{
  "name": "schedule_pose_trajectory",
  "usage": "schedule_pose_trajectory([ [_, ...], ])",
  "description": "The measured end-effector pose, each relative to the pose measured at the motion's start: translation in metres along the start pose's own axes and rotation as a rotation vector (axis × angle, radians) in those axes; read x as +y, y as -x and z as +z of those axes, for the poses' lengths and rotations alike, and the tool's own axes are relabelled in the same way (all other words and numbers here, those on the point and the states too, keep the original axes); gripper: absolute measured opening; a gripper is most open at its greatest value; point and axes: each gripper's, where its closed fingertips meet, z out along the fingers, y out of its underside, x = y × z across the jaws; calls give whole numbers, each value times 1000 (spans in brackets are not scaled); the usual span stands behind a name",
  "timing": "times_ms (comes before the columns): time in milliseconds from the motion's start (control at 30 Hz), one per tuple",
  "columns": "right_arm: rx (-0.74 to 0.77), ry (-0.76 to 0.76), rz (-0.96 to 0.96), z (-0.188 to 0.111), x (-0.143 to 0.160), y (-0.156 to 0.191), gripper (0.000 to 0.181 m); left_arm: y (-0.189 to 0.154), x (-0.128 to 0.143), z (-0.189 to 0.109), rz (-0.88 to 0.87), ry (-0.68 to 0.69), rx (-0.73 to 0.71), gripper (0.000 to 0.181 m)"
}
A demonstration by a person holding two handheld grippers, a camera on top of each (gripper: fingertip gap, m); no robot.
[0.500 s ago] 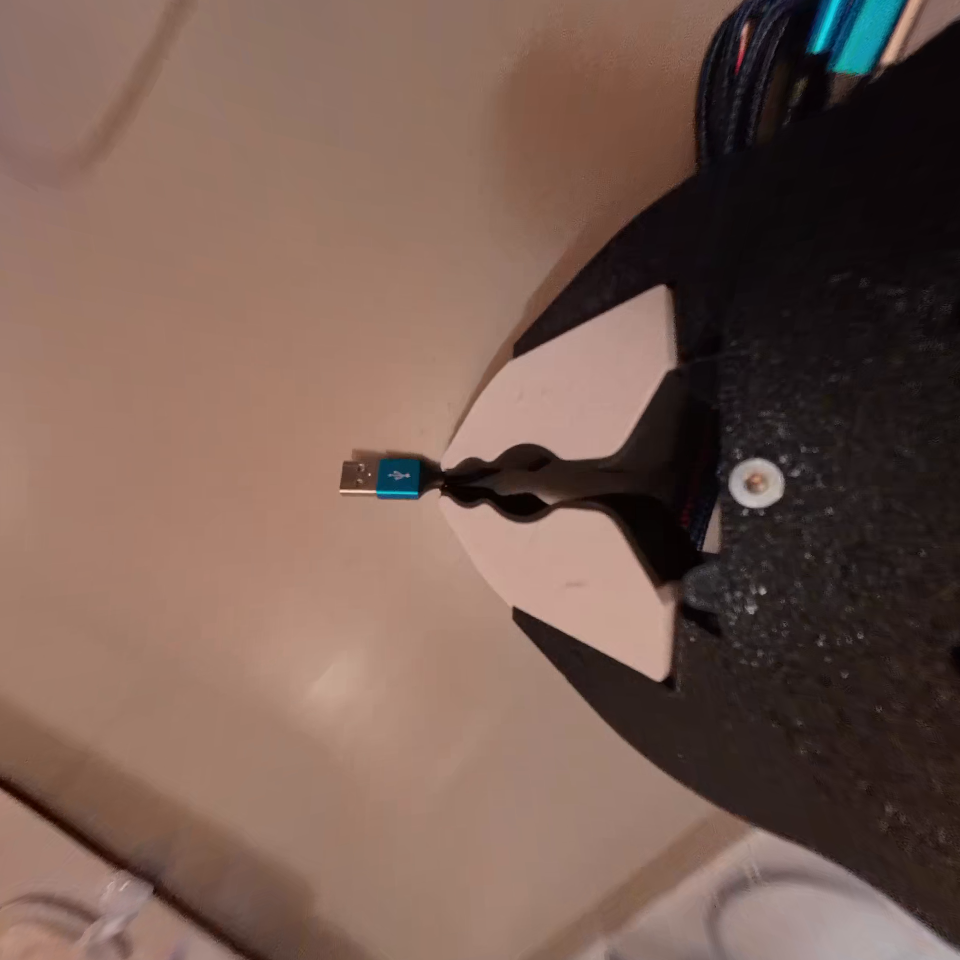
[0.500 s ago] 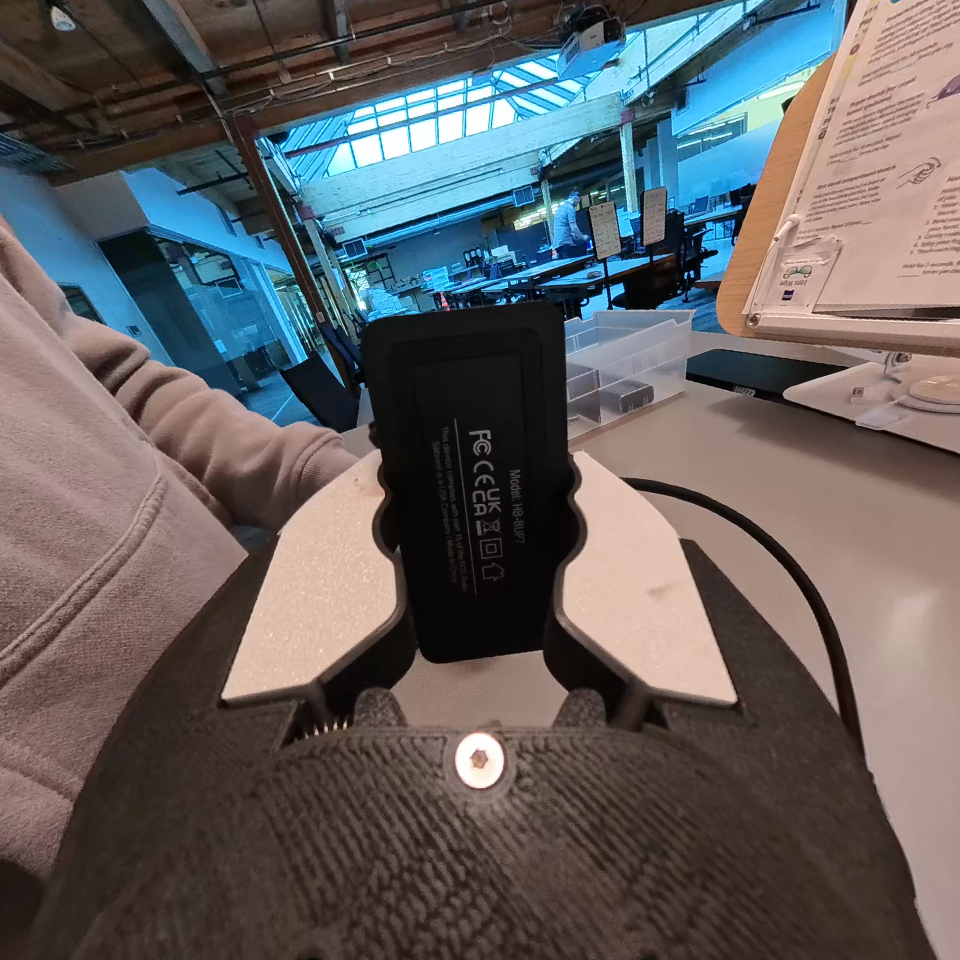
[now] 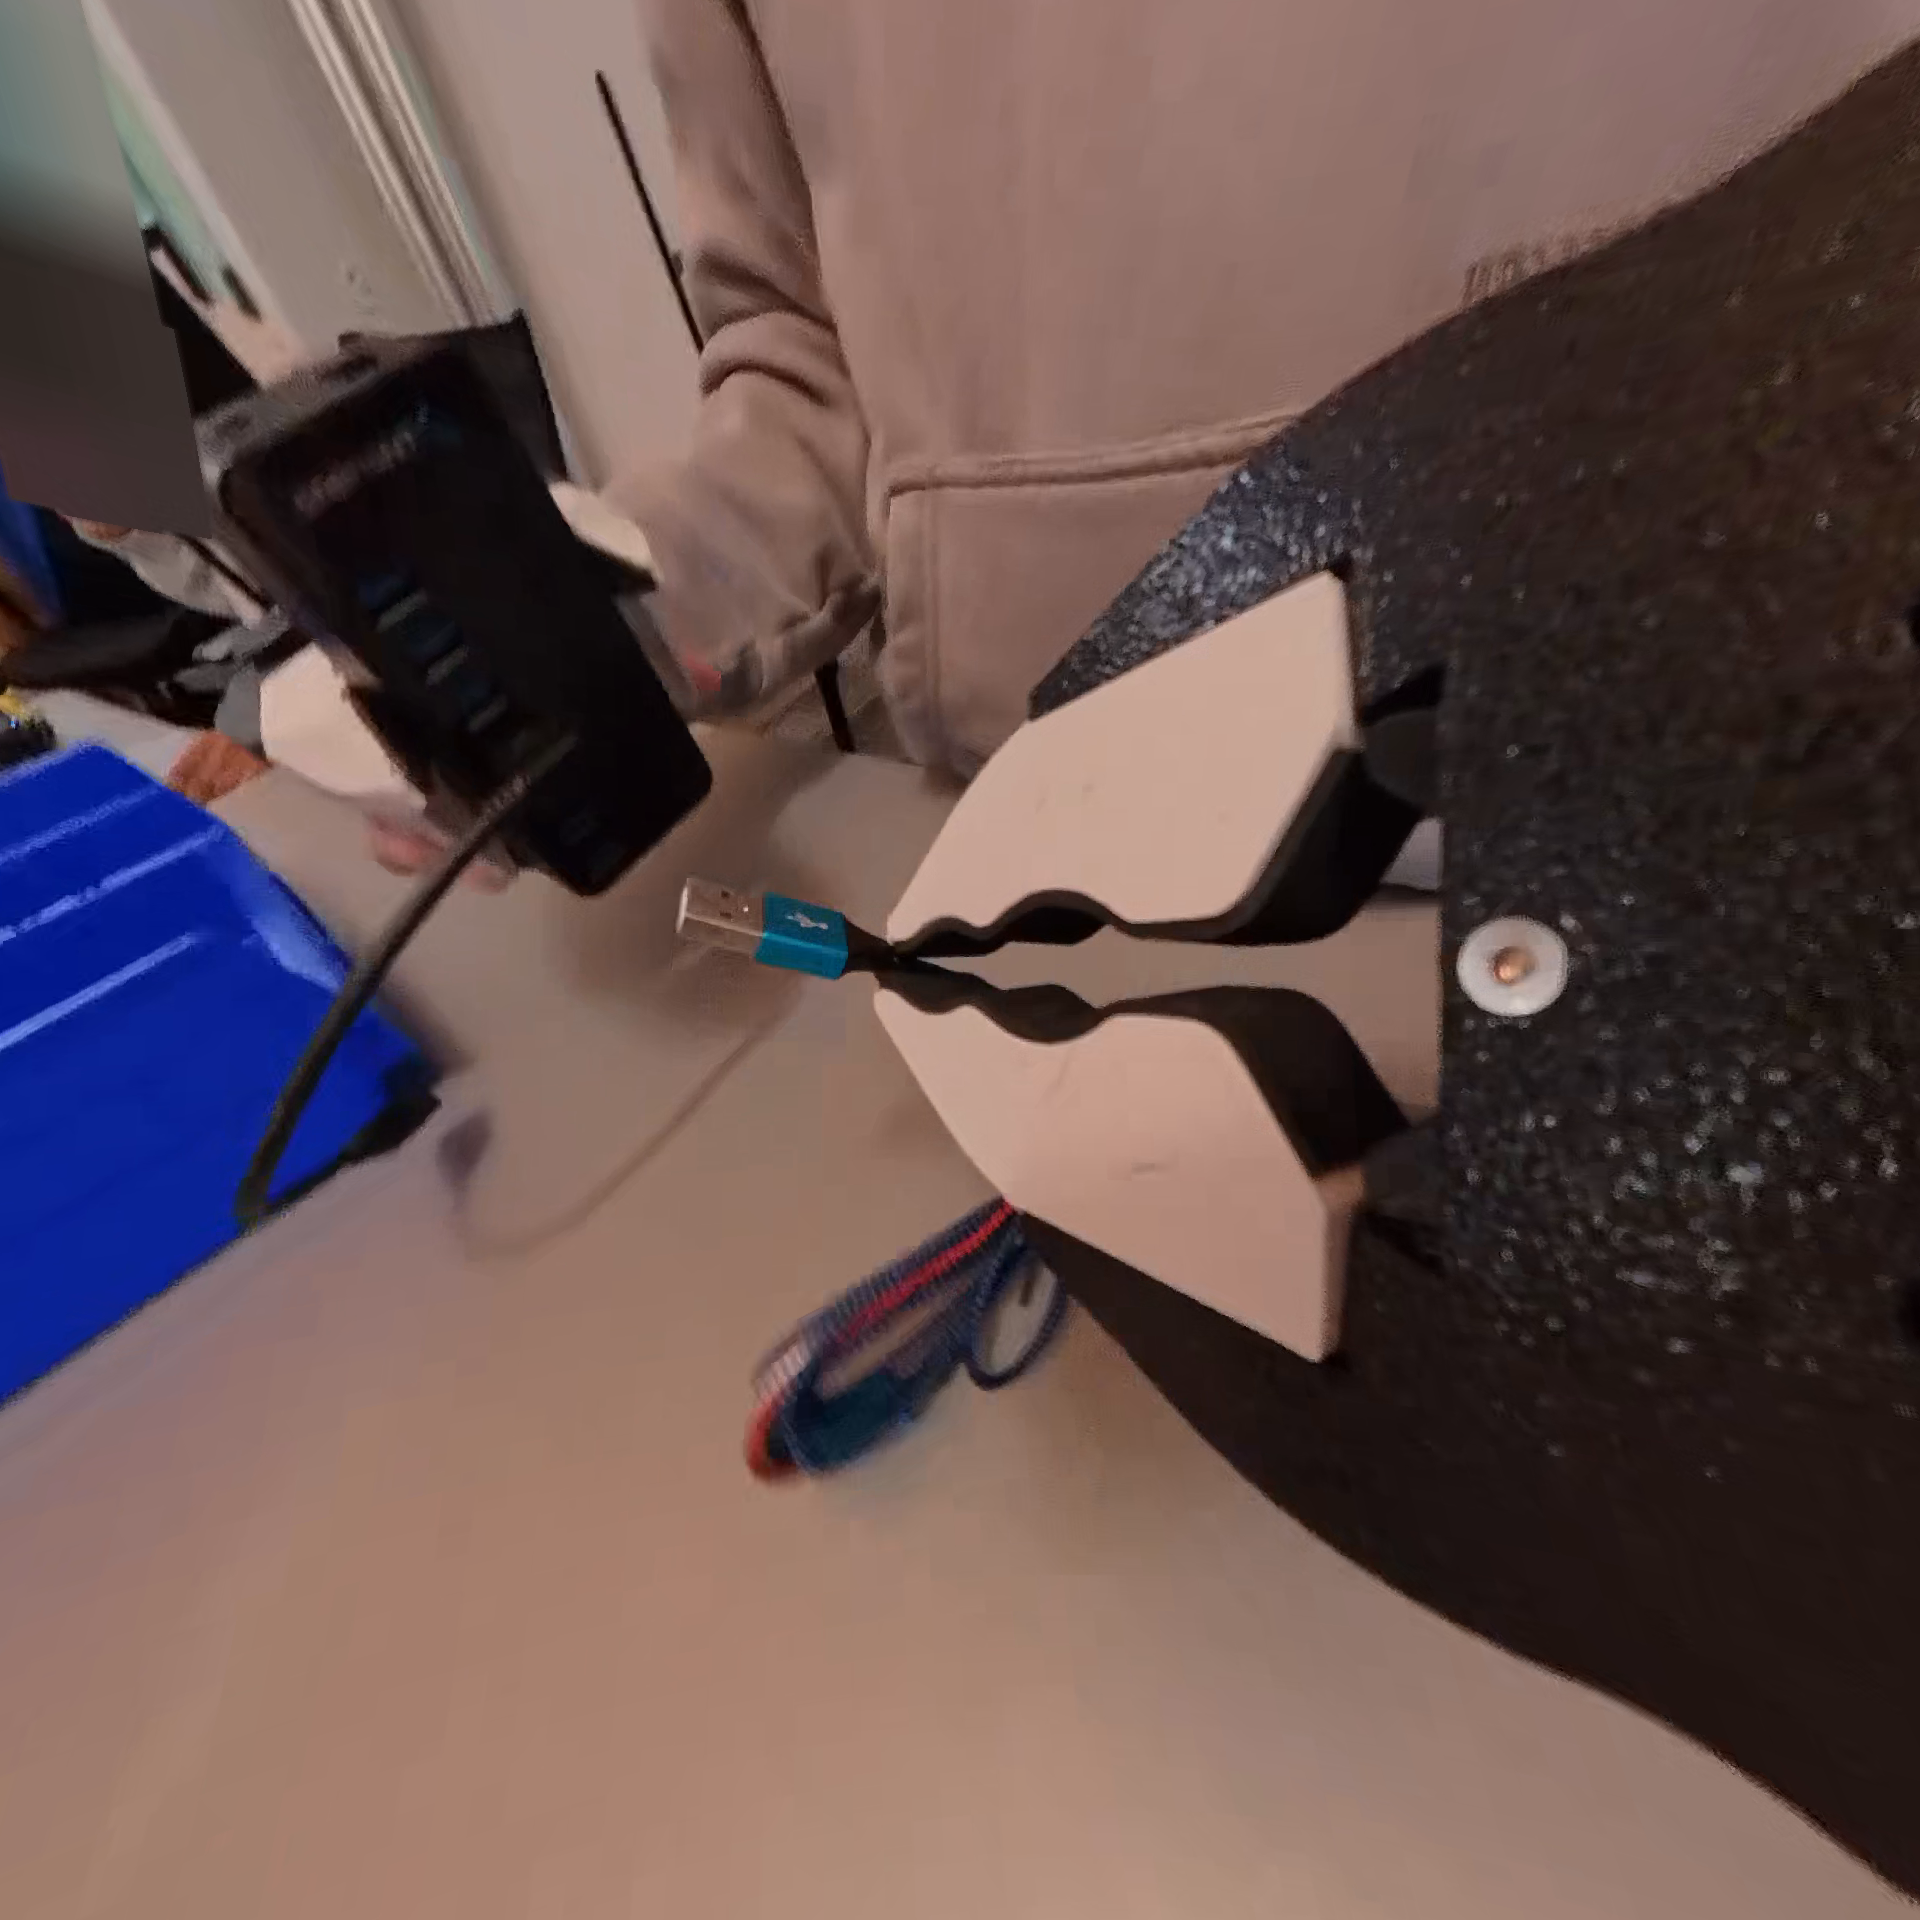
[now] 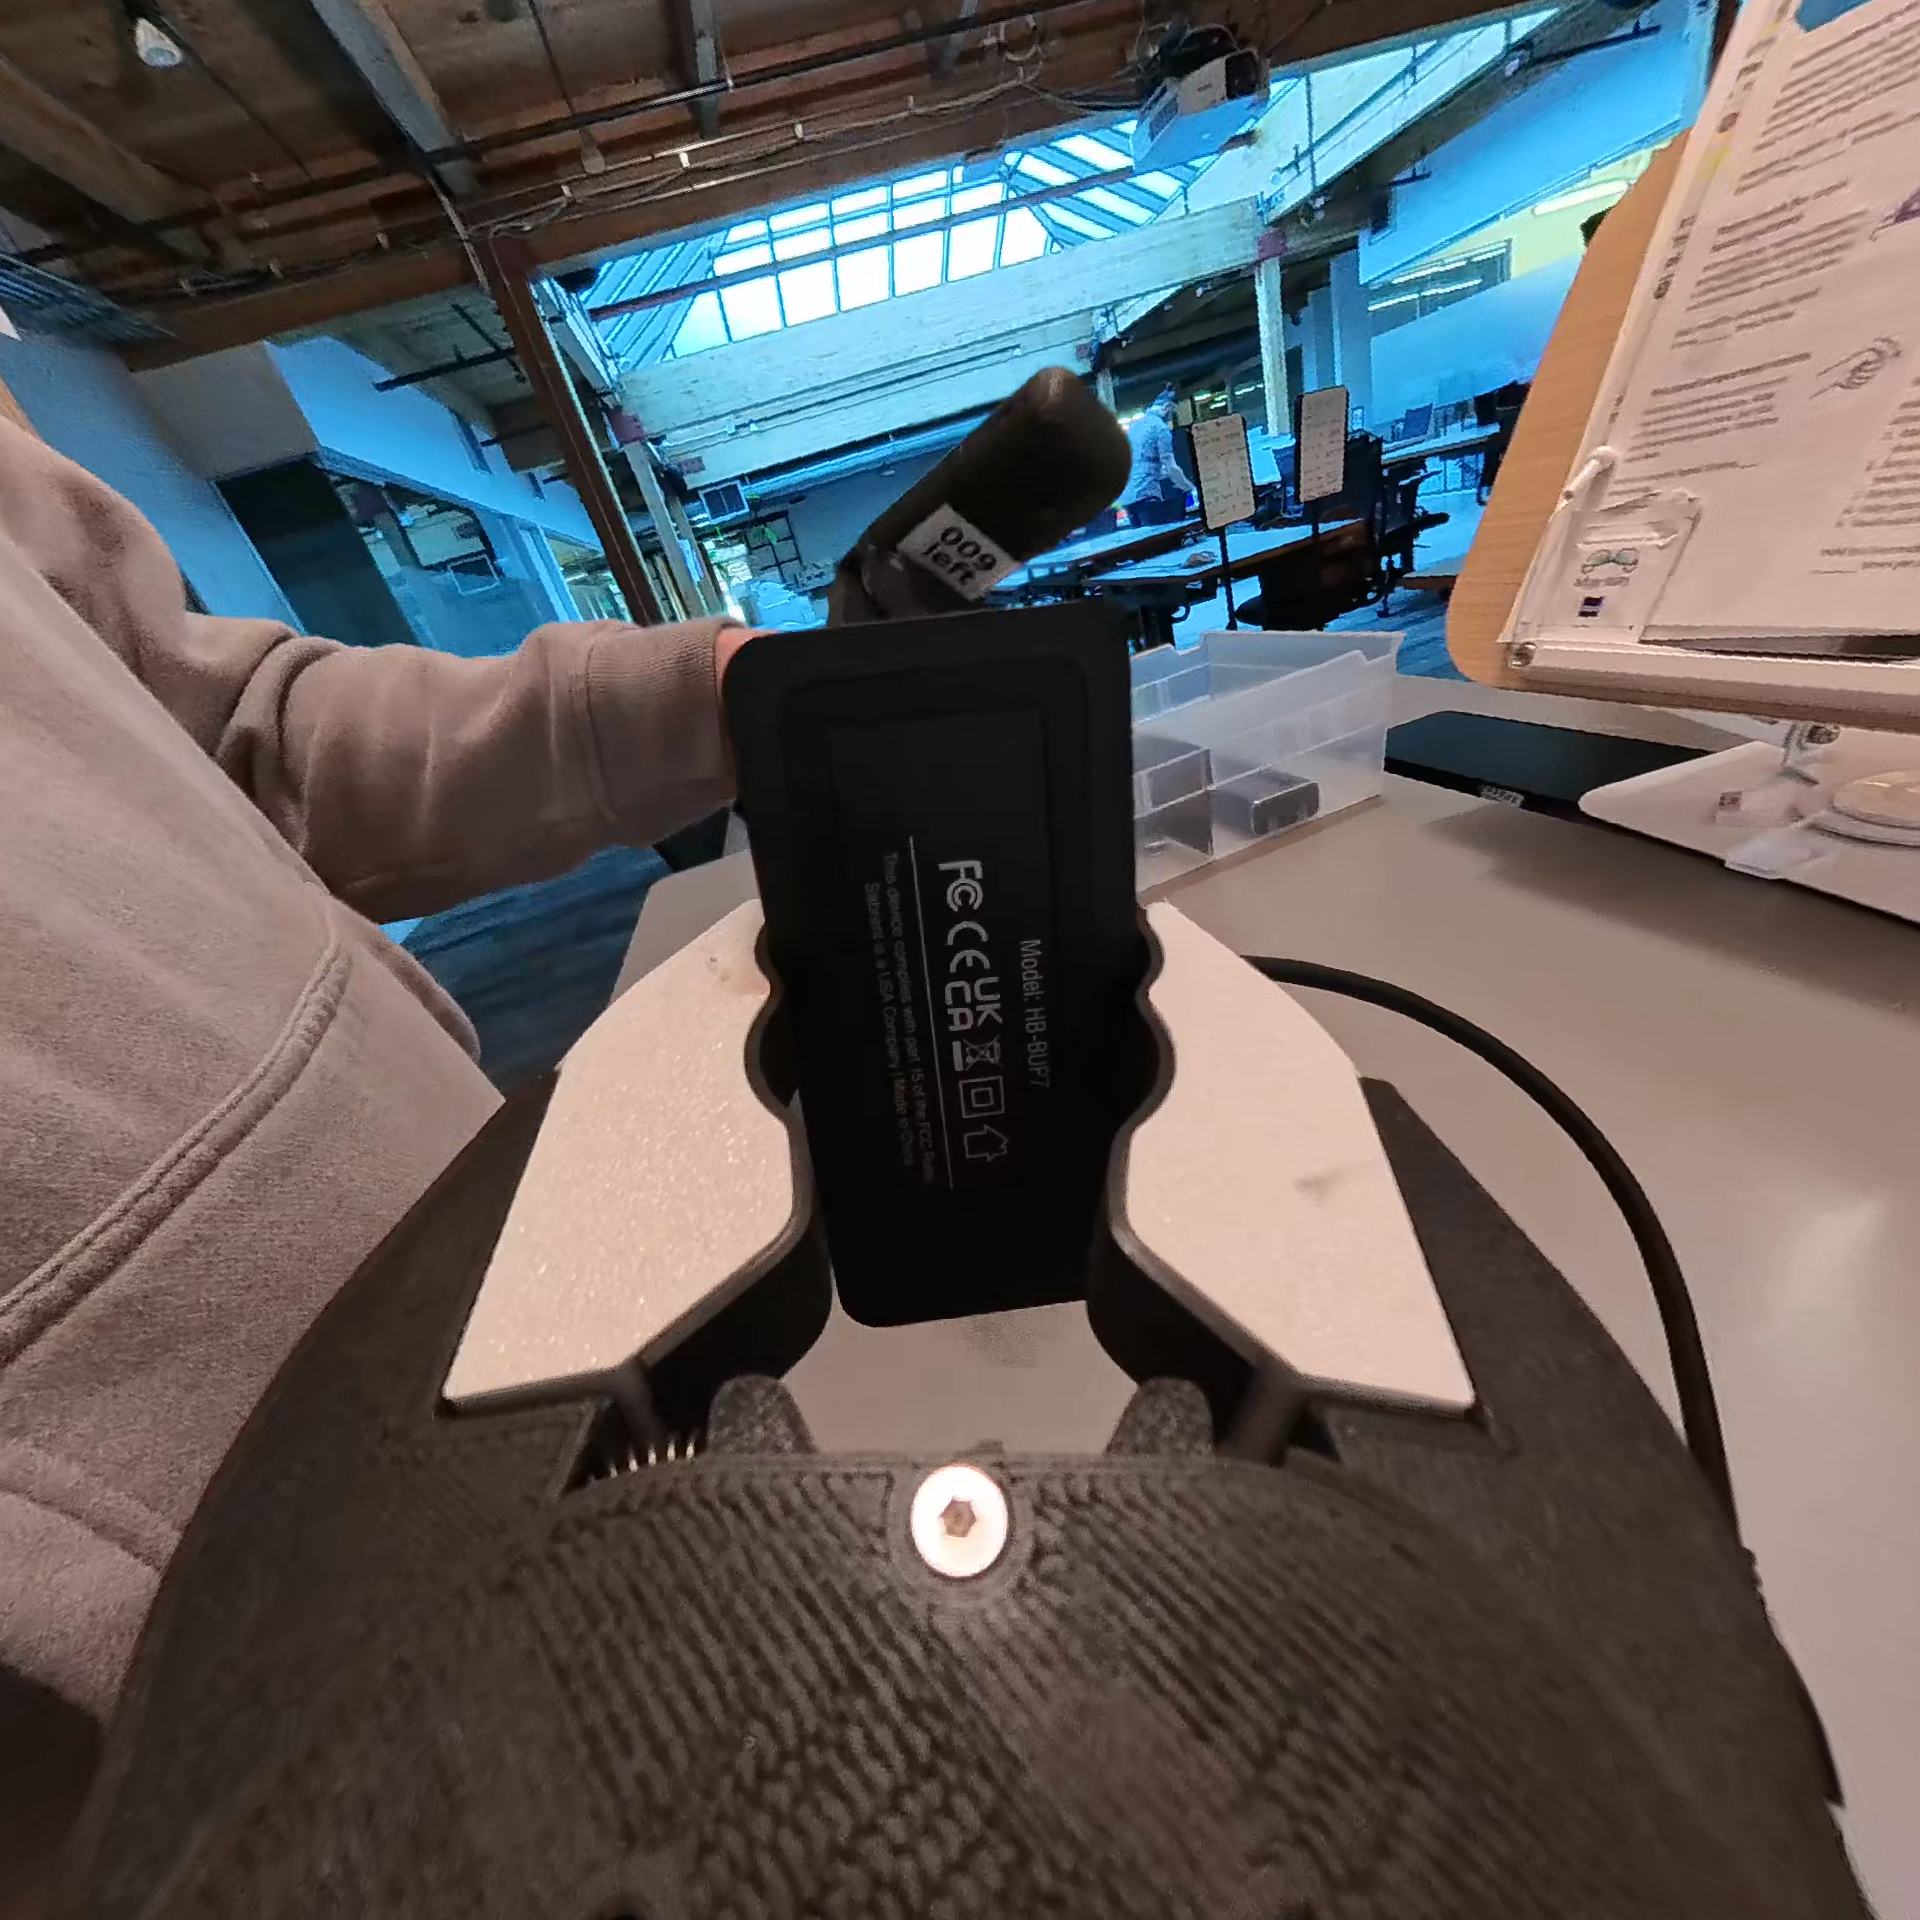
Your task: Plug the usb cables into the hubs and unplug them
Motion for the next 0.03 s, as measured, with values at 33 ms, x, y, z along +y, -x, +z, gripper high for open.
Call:
schedule_pose_trajectory([
  [33,-10,1,-3,1,0,2,61,-2,0,1,20,9,-9,2],
])
